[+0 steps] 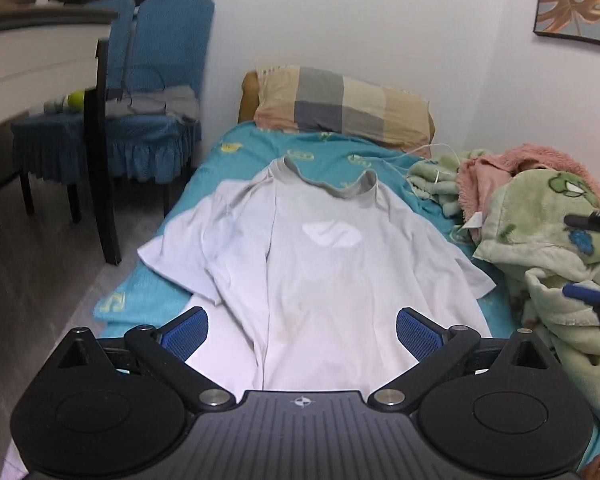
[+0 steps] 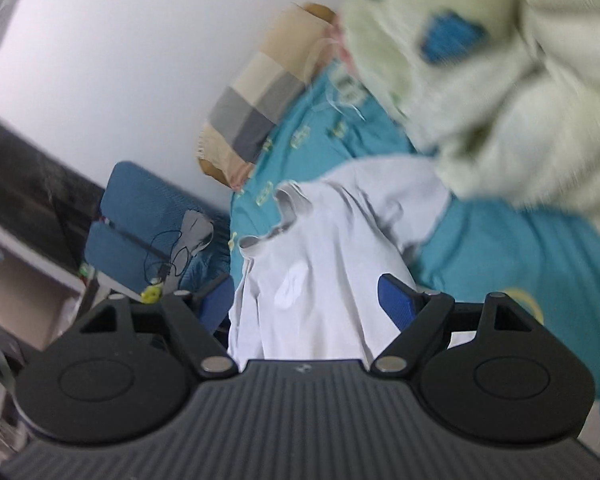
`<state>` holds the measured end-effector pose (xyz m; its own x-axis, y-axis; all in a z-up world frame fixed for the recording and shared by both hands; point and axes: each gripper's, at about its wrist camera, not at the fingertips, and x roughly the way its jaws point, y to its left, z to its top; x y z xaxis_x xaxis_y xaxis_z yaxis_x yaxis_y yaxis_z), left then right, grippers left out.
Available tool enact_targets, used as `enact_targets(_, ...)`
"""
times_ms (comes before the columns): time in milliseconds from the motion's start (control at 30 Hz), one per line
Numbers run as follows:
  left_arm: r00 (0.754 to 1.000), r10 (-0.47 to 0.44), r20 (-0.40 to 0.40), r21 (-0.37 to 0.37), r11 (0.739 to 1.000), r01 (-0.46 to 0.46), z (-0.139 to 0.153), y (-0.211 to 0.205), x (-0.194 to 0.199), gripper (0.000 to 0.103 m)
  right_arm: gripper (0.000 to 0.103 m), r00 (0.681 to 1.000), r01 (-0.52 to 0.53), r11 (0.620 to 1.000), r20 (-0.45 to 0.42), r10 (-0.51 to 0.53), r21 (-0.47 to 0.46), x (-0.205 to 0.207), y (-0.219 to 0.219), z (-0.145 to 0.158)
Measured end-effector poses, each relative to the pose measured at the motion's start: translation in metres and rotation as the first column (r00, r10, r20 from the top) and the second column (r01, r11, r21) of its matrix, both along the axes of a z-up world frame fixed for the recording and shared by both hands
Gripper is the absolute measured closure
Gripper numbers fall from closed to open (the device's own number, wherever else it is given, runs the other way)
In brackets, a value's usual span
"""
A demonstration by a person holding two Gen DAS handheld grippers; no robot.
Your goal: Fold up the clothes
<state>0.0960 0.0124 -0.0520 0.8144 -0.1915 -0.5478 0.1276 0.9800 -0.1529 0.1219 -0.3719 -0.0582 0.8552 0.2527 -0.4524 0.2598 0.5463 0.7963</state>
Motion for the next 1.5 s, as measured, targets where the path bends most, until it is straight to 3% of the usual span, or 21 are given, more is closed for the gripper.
enact_targets(233,0.996,0.067,-0.054,-0.095,0.993,-0.072,-0.01,0.015,0.013,0.001,0.021,0.995,0.059,0.993,-0.08,-0.05,0.105,0.024,-0.011,-0.035)
enact_targets(333,0.992,0.096,-0.087,-0.123,0.987,-0.106,-0.016,0.024,0.021,0.001,0.035,0.984,0.086,0.991,-0.165,-0.069,0.098,0.051,-0.017,-0.057)
enact_targets(433,0.987,0.118,-0.108,-0.129,0.983,-0.131,-0.021,0.027,0.028,0.001,0.046,0.968,0.122,0.992,-0.225,-0.113,0.026,0.073,-0.025,-0.08)
enact_targets(533,0.984,0.13,-0.123,-0.131,0.981,-0.146,-0.028,0.026,0.04,0.001,0.047,0.957,0.155,0.988,-0.247,-0.154,-0.017,0.095,-0.034,-0.101)
enact_targets(700,0.979,0.133,-0.157,-0.135,0.979,-0.155,-0.044,0.024,0.062,0.001,0.047,0.956,0.147,0.977,-0.233,-0.181,-0.157,0.131,-0.033,-0.125)
enact_targets(833,0.975,0.132,-0.176,-0.126,0.98,-0.155,-0.06,0.02,0.08,0.001,0.047,0.967,0.141,0.943,-0.164,-0.197,-0.303,0.157,-0.028,-0.133)
enact_targets(900,0.973,0.133,-0.189,-0.123,0.98,-0.158,-0.068,0.02,0.088,0.001,0.054,0.971,0.128,0.921,-0.141,-0.192,-0.369,0.17,-0.026,-0.135)
enact_targets(933,0.972,0.133,-0.194,-0.126,0.979,-0.159,-0.071,0.02,0.091,0.001,0.058,0.973,0.119,0.908,-0.133,-0.186,-0.402,0.176,-0.025,-0.135)
enact_targets(1000,0.971,0.132,-0.199,-0.131,0.978,-0.159,-0.076,0.021,0.094,0.001,0.081,0.977,0.102,0.883,-0.119,-0.175,-0.459,0.188,-0.023,-0.135)
enact_targets(1100,0.971,0.134,-0.196,-0.126,0.979,-0.161,-0.078,0.022,0.097,0.001,0.097,0.984,0.083,0.859,-0.097,-0.152,-0.504,0.198,-0.022,-0.129)
enact_targets(1333,0.979,0.149,-0.139,-0.13,0.977,-0.167,-0.06,0.027,0.094,0.001,0.098,0.982,0.152,0.82,-0.007,-0.186,-0.552,0.195,-0.028,-0.067)
enact_targets(1433,0.982,0.148,-0.116,-0.125,0.979,-0.163,-0.053,0.03,0.09,0.001,0.098,0.983,0.147,0.777,0.001,-0.185,-0.612,0.201,-0.025,-0.04)
enact_targets(1500,0.983,0.142,-0.116,-0.128,0.979,-0.157,-0.05,0.032,0.088,0.001,0.098,0.983,0.122,0.723,-0.015,-0.18,-0.68,0.208,-0.017,-0.025)
